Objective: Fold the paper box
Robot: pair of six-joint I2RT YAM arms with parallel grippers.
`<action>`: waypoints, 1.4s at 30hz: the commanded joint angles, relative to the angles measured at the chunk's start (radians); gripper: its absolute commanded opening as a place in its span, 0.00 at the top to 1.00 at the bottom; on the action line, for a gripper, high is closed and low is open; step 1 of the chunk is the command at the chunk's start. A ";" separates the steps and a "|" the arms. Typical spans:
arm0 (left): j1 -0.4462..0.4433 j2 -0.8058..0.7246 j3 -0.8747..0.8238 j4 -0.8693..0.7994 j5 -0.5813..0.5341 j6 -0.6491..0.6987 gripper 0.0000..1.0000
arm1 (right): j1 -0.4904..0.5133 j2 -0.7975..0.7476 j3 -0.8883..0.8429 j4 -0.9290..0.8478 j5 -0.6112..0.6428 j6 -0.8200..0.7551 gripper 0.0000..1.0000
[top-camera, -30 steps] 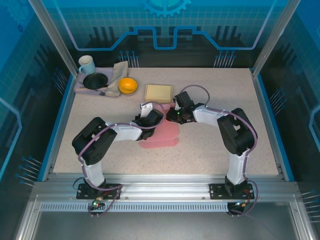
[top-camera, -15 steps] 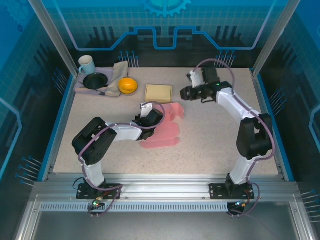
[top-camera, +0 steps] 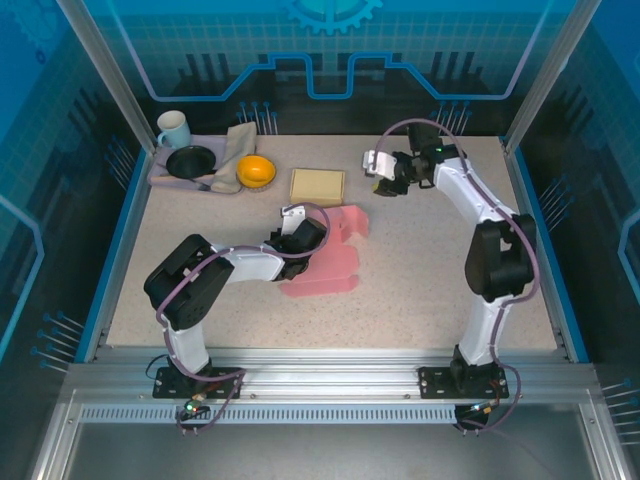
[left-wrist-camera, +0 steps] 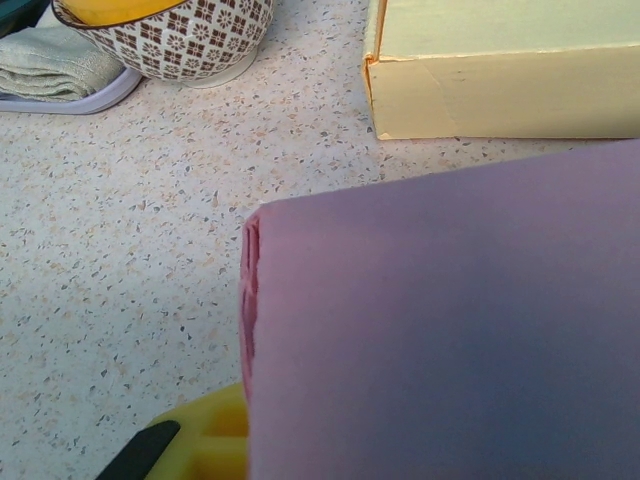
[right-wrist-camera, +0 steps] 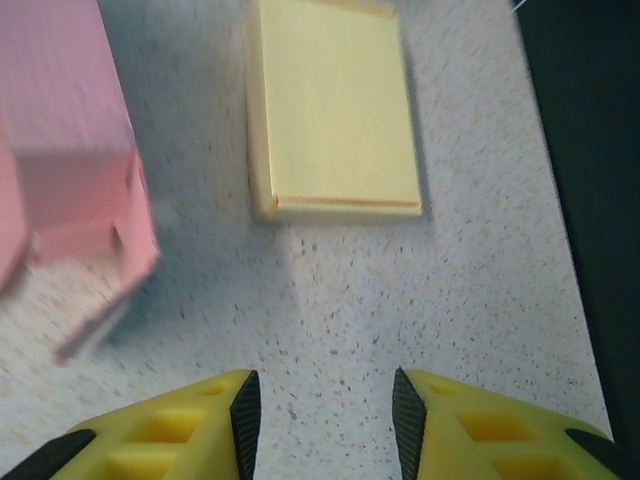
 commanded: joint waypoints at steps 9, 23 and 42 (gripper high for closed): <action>-0.010 -0.009 -0.021 -0.048 0.065 0.016 0.87 | 0.100 0.090 -0.026 -0.094 0.097 -0.236 0.57; -0.010 -0.003 -0.022 -0.056 0.067 0.016 0.87 | 0.129 0.046 -0.090 -0.111 0.116 -0.282 0.57; -0.010 -0.008 -0.015 -0.066 0.064 0.007 0.87 | 0.166 0.028 -0.140 -0.056 0.084 -0.092 0.57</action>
